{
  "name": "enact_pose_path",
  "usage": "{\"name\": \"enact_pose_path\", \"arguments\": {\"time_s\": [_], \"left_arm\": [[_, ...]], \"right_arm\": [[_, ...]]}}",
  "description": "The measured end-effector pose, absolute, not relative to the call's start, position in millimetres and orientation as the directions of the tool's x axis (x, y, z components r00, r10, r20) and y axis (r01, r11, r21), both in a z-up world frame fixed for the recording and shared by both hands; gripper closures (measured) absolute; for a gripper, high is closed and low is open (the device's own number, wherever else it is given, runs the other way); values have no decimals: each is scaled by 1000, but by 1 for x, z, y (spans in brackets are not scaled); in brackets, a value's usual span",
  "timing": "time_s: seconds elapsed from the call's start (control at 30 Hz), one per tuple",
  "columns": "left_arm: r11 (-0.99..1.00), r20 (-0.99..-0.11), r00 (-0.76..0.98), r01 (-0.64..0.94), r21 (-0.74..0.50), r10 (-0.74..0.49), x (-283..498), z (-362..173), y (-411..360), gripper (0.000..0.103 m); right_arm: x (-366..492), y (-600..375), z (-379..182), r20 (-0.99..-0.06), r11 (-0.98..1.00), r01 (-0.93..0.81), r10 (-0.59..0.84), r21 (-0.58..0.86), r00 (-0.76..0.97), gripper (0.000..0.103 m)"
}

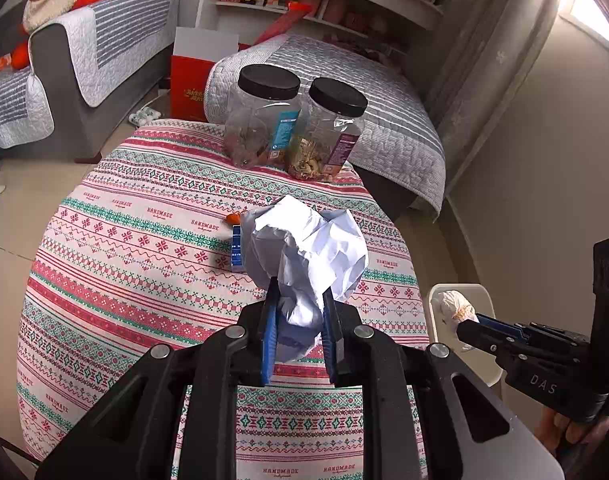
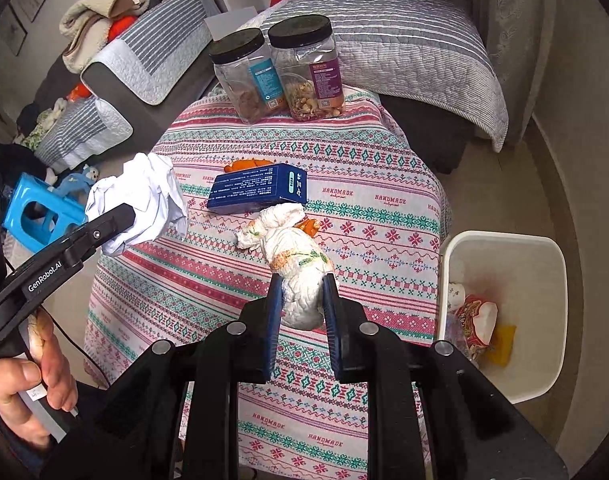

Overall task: Collect trash
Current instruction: 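Carry the paper and tissue over the white bin and open both tools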

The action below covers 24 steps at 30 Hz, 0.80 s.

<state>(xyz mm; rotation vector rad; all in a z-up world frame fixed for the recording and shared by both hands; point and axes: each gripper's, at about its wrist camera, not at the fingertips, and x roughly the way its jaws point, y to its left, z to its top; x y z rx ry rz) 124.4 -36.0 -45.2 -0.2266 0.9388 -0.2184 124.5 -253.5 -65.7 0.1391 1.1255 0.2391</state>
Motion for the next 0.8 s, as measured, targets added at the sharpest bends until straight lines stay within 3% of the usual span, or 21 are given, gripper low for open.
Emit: {"name": "enact_pose_path", "arguments": {"time_s": [0.27, 0.8], "left_arm": [[922, -690, 616, 193, -335, -380, 101, 7, -63, 85], [844, -754, 401, 377, -382, -521, 104, -68, -243, 84]], "right_arm": [[109, -284, -39, -825, 954, -105, 297, 282, 481, 84], [80, -418, -51, -841, 957, 176, 105, 230, 531, 84]]}}
